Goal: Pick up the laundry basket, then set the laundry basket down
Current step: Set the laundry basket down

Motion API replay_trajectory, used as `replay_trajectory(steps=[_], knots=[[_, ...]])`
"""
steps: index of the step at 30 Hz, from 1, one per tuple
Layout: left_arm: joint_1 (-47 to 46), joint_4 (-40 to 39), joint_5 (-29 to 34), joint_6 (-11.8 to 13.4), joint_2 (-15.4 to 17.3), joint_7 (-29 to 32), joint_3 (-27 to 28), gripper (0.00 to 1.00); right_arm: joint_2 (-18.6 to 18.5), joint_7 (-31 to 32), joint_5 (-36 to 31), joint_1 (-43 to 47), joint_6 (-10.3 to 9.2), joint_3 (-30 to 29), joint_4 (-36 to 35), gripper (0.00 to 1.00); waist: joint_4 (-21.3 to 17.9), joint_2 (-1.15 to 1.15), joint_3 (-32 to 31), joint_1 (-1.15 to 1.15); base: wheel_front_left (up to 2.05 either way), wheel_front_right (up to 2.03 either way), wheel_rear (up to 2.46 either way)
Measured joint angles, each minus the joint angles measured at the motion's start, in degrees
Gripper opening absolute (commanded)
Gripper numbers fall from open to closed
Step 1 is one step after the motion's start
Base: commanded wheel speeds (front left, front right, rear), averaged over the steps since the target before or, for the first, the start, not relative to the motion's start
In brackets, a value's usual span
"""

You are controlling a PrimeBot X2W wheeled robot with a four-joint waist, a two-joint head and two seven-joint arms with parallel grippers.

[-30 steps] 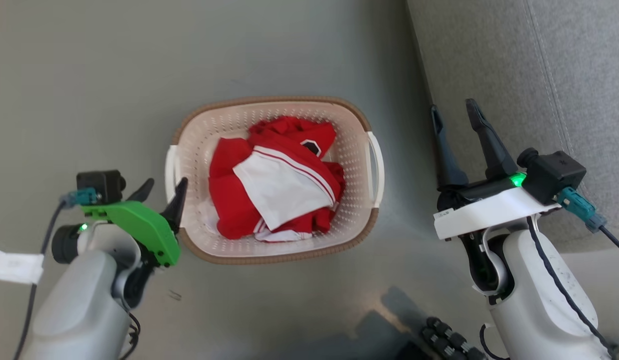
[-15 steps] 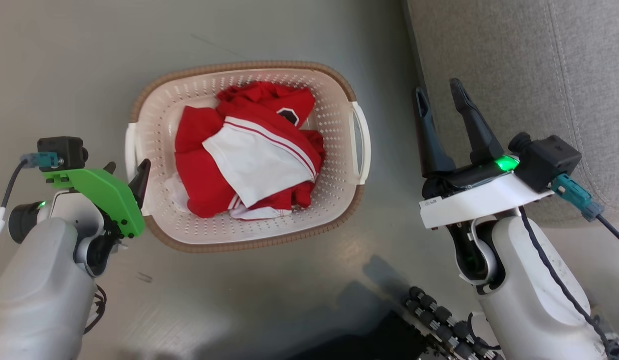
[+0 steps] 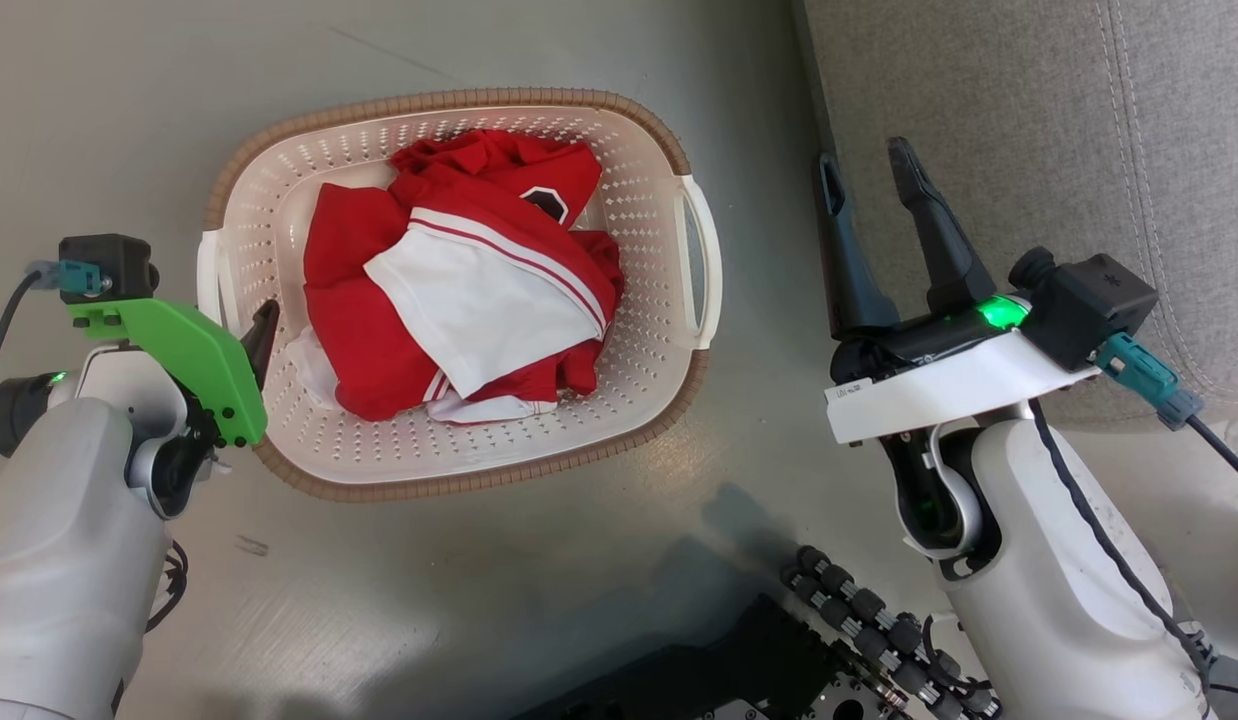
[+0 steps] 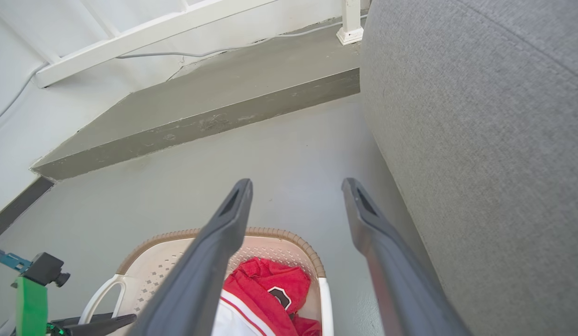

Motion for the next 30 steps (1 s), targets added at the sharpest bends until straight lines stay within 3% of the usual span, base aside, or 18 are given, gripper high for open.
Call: replay_trajectory(steps=[1,2,5,9,10,12,30], knots=[[-0.1,0.2,0.0,0.0,0.0,0.0,-0.3,0.95,0.0,0.0,0.1,0.0,-0.1,0.1,0.0,1.0,0.0,0.0,0.0,0.0,0.0,0.0,0.0],[-0.2,0.5,0.0,0.0,0.0,0.1,-0.4,0.79,0.0,0.0,0.1,0.0,-0.16,0.1,0.0,1.0,0.0,0.0,0.0,0.0,0.0,0.0,0.0],[-0.8,1.0,-0.6,0.0,0.0,0.3,-0.8,0.54,0.0,0.0,0.3,-0.2,-0.57,0.2,0.0,1.0,-0.1,0.0,0.0,0.0,0.0,0.0,0.0],[-1.9,1.7,-1.5,0.0,0.0,0.3,-1.1,0.42,0.0,0.0,0.6,-0.2,-0.62,0.3,0.0,1.0,-0.1,0.0,-0.2,0.0,0.0,0.0,0.0],[-2.0,1.8,-1.5,0.0,0.0,0.3,-1.2,0.32,0.0,0.0,0.7,-0.3,-0.65,0.4,0.1,1.0,-0.1,0.0,-0.3,0.0,0.0,0.0,0.0],[-2.3,2.3,-2.0,0.1,-0.3,0.3,-1.3,0.0,0.0,0.0,0.8,-0.4,-0.66,0.5,0.2,1.0,0.0,0.0,-0.4,0.0,0.0,0.0,0.0],[-2.0,9.2,-5.8,0.1,-5.1,-4.1,0.5,0.0,0.0,0.0,1.1,-1.0,-1.09,0.2,1.6,1.0,1.3,0.0,-3.1,-0.01,0.0,0.0,0.0]])
